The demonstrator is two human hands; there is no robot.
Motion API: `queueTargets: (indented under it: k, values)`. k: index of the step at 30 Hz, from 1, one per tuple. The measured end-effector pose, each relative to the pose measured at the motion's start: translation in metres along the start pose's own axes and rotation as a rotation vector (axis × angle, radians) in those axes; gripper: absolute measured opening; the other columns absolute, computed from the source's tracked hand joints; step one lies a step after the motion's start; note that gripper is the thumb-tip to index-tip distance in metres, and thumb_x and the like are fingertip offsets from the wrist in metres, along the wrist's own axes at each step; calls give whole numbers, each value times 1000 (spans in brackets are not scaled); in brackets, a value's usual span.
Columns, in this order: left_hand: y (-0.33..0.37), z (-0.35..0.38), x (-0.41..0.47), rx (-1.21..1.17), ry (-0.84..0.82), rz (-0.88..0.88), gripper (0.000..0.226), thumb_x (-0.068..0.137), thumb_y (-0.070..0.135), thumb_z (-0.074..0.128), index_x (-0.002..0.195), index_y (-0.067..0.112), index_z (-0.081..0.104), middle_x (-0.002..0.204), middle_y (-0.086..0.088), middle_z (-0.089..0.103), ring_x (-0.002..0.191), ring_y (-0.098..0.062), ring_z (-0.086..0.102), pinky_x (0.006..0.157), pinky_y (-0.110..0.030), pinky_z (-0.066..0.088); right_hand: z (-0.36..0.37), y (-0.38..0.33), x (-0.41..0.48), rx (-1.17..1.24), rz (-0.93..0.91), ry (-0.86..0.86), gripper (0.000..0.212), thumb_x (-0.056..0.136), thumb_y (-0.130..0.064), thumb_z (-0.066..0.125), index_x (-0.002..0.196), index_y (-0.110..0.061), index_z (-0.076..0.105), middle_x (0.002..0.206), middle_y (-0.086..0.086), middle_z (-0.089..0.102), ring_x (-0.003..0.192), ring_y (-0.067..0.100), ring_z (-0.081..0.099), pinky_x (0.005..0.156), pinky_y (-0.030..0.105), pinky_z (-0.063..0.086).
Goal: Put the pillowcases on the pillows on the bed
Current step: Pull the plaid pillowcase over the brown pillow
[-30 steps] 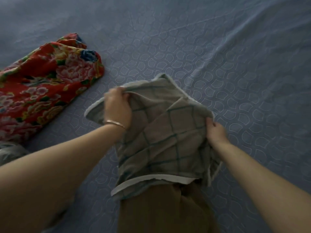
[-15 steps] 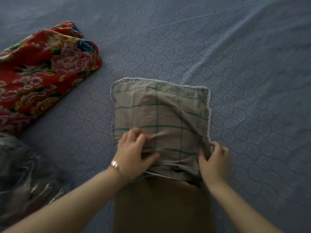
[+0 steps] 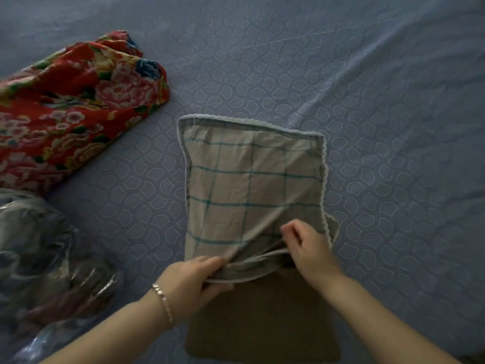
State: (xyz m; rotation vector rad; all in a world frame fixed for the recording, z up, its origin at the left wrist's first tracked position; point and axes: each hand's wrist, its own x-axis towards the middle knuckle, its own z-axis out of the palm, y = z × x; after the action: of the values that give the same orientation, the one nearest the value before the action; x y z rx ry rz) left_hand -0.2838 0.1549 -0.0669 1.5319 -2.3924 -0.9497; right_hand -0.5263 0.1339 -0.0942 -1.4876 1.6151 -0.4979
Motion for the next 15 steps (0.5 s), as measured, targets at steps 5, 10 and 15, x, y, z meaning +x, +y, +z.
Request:
queueTargets:
  k: [5, 10, 15]
  values:
    - [19, -9, 2, -295, 95, 48, 44, 84, 61, 45, 66, 22, 39, 54, 10, 40, 46, 5, 34, 47, -6, 25, 20, 0, -29, -486, -232, 15, 34, 72, -46, 44, 80, -16, 59, 81, -1, 55, 75, 22, 58, 67, 31, 46]
    - [17, -16, 3, 4, 17, 259, 14, 71, 28, 49, 71, 23, 37, 51, 9, 48, 45, -8, 46, 38, -13, 33, -2, -1, -23, -476, -88, 548, 14, 66, -5, 58, 75, -11, 48, 84, 12, 54, 80, 27, 45, 71, 33, 31]
    - [-33, -26, 5, 514, 43, 89, 23, 58, 19, 38, 52, 18, 60, 58, -1, 58, 49, -24, 58, 37, -24, 40, -15, 18, -60, -703, -287, 434, 17, 63, 6, 51, 67, -8, 60, 77, 12, 58, 80, 27, 44, 74, 37, 34]
